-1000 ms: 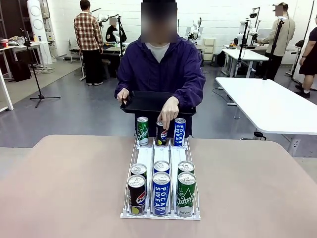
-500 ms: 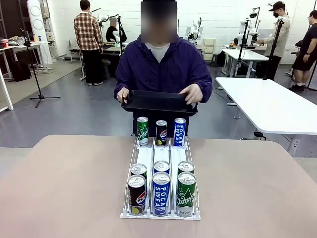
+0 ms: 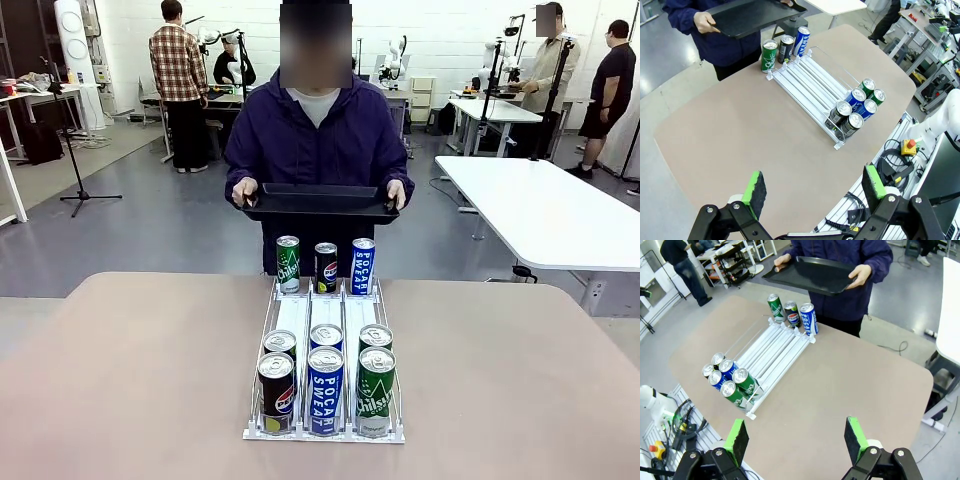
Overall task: Retrieve and hand over the desired beverage to the person.
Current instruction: Pick up a can of the same type that the person held from the Automatic Can Dispenser.
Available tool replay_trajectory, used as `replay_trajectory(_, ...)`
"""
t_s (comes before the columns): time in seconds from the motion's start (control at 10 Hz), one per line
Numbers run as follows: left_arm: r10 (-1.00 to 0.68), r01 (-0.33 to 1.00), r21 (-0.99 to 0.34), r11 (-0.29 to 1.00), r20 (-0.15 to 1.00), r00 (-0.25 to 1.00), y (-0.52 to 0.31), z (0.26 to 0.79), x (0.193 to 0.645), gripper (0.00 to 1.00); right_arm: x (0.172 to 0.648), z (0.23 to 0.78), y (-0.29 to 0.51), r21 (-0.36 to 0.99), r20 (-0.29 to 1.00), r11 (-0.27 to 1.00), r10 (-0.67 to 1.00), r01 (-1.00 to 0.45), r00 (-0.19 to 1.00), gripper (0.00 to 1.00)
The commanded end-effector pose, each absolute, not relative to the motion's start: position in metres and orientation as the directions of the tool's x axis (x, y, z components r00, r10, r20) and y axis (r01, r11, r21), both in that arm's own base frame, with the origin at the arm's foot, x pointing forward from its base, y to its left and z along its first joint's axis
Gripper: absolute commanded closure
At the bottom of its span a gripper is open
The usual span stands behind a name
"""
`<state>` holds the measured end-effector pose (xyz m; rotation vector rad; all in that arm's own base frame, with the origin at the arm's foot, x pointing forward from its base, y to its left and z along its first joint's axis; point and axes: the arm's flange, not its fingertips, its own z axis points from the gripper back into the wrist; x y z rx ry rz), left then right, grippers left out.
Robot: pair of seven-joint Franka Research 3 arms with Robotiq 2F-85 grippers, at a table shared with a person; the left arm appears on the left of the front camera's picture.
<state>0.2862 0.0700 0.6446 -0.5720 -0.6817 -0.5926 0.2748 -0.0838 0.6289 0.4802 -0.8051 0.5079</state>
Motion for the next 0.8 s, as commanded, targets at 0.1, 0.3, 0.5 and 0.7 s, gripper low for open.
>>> replay_trajectory(0.1,-0.309,0.663,-0.286,0.692,0.713,0.629,0.070,0.645,0.286,0.00,0.277,0.625,-0.082,0.219,0.779,0.761,0.241,-0.610,0.580,0.00)
replay_trajectory(0.3,-0.489,0.721,-0.215,0.659,0.606,0.627,-0.018,0.650,0.291,0.00,0.277,0.625,-0.082,0.219,0.779,0.761,0.241,-0.610,0.580,0.00)
replay_trajectory(0.5,-0.556,0.647,-0.091,0.757,0.429,0.712,-0.118,0.631,0.275,0.00,0.277,0.625,-0.082,0.219,0.779,0.761,0.241,-0.610,0.580,0.00)
replay_trajectory(0.7,-0.496,0.536,-0.058,0.842,0.307,0.812,-0.191,0.602,0.266,0.00,0.277,0.625,-0.082,0.219,0.779,0.761,0.241,-0.610,0.580,0.00)
